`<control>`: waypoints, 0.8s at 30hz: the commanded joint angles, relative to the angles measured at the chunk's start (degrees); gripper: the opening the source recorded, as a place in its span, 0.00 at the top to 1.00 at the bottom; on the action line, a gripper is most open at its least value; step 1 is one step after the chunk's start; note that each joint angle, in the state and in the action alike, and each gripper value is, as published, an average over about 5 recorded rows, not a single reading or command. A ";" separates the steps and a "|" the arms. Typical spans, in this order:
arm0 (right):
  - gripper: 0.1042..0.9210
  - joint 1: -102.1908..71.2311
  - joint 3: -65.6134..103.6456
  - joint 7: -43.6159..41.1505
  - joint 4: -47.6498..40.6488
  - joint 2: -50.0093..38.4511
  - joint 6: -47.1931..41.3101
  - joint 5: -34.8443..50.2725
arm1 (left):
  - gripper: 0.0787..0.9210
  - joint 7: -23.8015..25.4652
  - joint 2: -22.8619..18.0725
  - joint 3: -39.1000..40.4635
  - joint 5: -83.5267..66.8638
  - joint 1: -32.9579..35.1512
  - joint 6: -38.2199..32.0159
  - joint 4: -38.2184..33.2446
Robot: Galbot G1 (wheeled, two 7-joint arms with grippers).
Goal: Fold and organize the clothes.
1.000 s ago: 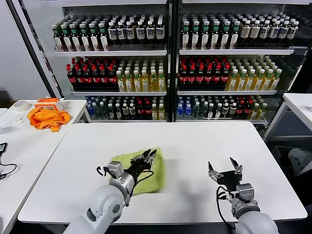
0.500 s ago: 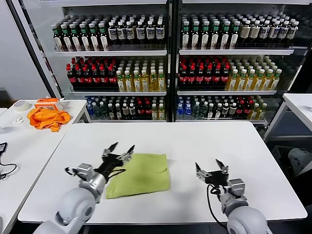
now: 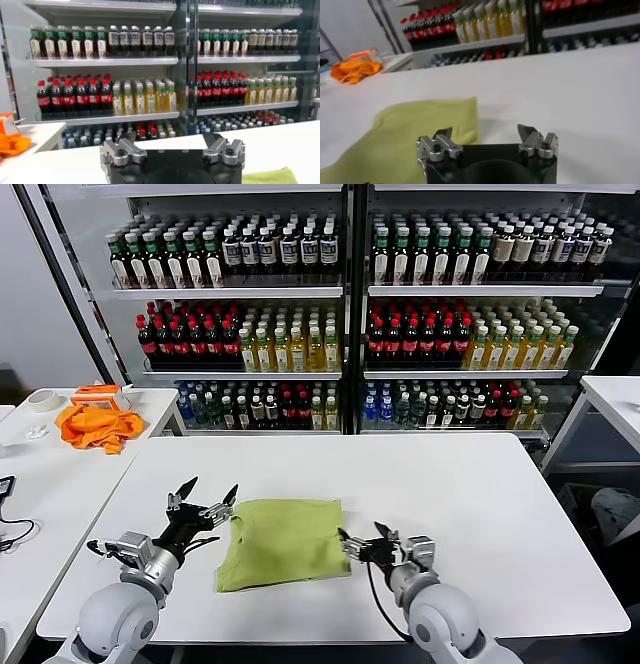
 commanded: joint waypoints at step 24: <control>0.40 6.10 -7.52 10.10 -7.71 5.23 0.22 10.36 | 0.12 0.55 -0.34 -2.27 4.12 3.34 -1.76 0.71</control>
